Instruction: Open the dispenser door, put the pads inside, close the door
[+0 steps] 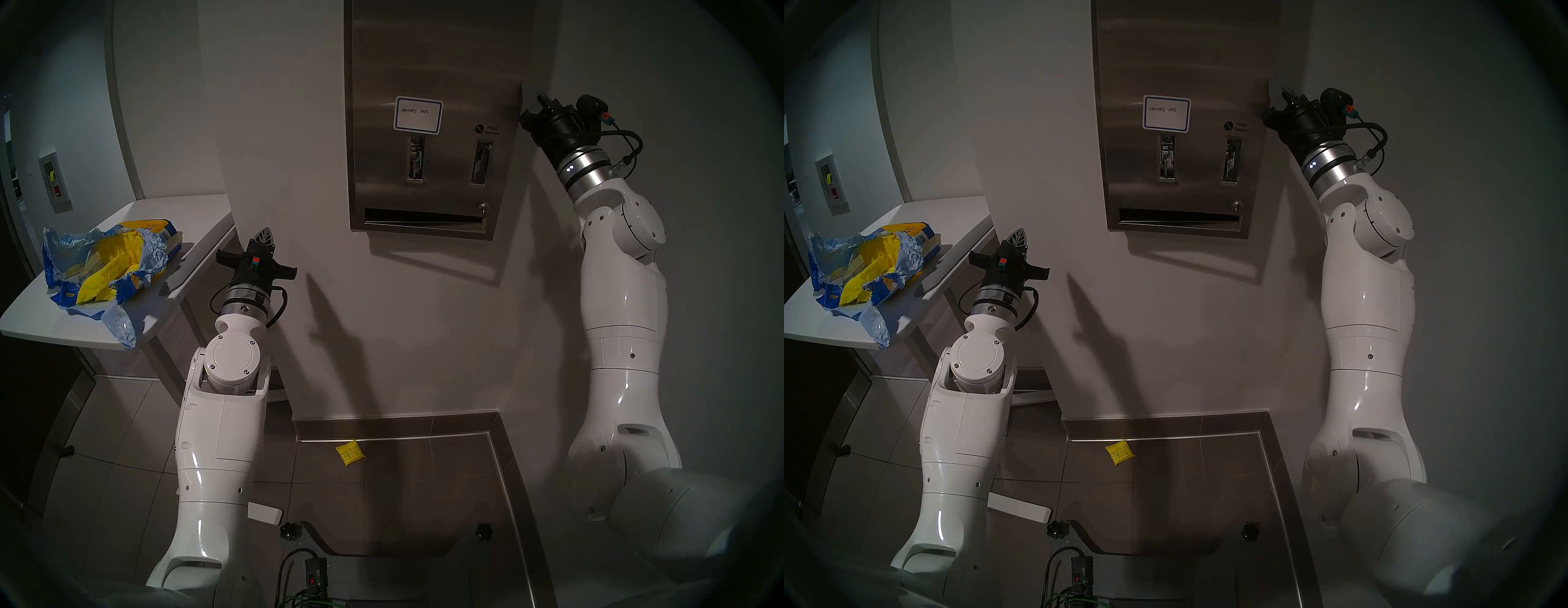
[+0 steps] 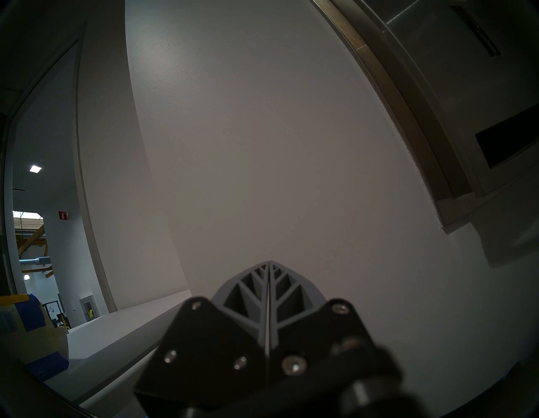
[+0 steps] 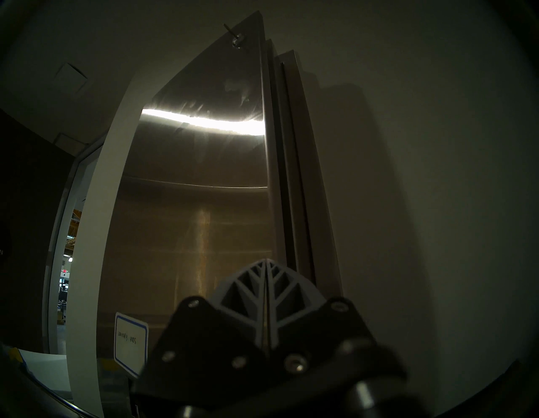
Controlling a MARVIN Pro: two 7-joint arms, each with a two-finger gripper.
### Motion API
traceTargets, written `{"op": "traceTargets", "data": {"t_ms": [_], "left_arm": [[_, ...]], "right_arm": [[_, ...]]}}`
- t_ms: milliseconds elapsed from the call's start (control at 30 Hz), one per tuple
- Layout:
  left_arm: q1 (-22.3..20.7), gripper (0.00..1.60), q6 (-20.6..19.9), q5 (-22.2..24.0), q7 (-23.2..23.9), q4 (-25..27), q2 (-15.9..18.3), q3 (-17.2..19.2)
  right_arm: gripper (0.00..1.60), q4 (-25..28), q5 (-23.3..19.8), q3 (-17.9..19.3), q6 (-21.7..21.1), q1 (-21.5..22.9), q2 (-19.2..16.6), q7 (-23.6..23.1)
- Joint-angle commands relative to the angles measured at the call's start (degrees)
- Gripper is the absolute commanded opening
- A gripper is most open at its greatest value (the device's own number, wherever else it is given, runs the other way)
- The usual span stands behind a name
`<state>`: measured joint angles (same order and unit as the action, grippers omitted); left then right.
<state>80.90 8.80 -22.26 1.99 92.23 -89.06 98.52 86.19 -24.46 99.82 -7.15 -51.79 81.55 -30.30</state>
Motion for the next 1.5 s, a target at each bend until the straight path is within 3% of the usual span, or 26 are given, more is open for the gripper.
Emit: {"op": "traceTargets", "data": {"t_ms": [0,667,1467], "left_arm": [[-1.9,0.0,1.0,0.1,-0.3,1.7,0.3,0.0],[-1.8,0.0,0.9,0.7,-1.0,1.7,1.1,-0.6],[-1.7,0.0,0.7,1.4,-1.8,1.6,1.9,-1.3]], "right_arm": [[0.0,-2.3,0.0,-0.2,1.6,4.2,-0.6,-0.7],[0.0,-11.1,-0.1,-0.8,3.2,7.4,-1.6,-2.2],[0.0,-10.5,-0.4,-0.2,3.1,6.1,-1.7,-1.7]]}}
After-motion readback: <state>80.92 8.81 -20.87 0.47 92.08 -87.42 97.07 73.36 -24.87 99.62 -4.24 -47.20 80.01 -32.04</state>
